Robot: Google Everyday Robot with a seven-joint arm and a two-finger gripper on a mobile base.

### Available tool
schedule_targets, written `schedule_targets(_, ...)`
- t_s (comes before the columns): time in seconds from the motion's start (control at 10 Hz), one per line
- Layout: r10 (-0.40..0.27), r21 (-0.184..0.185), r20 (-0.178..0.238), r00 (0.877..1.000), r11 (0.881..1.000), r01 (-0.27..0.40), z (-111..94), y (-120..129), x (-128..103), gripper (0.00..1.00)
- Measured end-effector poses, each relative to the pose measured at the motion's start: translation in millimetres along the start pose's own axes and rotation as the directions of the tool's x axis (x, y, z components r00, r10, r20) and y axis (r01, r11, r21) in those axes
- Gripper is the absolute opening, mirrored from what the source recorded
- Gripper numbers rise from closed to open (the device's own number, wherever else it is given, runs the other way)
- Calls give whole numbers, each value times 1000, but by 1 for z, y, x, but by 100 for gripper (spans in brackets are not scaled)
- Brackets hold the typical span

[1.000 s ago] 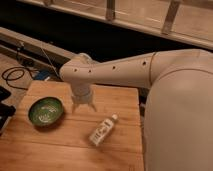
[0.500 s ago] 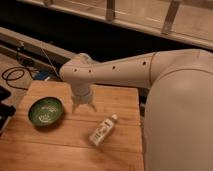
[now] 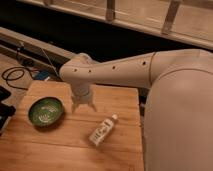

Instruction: Place the bottle in the ceramic bowl

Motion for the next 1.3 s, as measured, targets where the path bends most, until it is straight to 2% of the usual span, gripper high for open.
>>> schedule_targets(0.6, 0, 0, 0, 1000, 1000, 0, 0, 0, 0, 65)
schedule_targets(0.8, -1, 10, 8, 1000, 1000, 1, -1, -1, -1, 65)
schedule_targets(1.0, 44, 70, 64, 997, 996, -48, 4, 3, -11, 65)
schedule_targets(1.1, 71, 97, 84, 994, 992, -79, 14, 3, -18, 65)
schedule_targets(1.3, 151, 129, 92, 984, 978, -162, 46, -16, -31, 65)
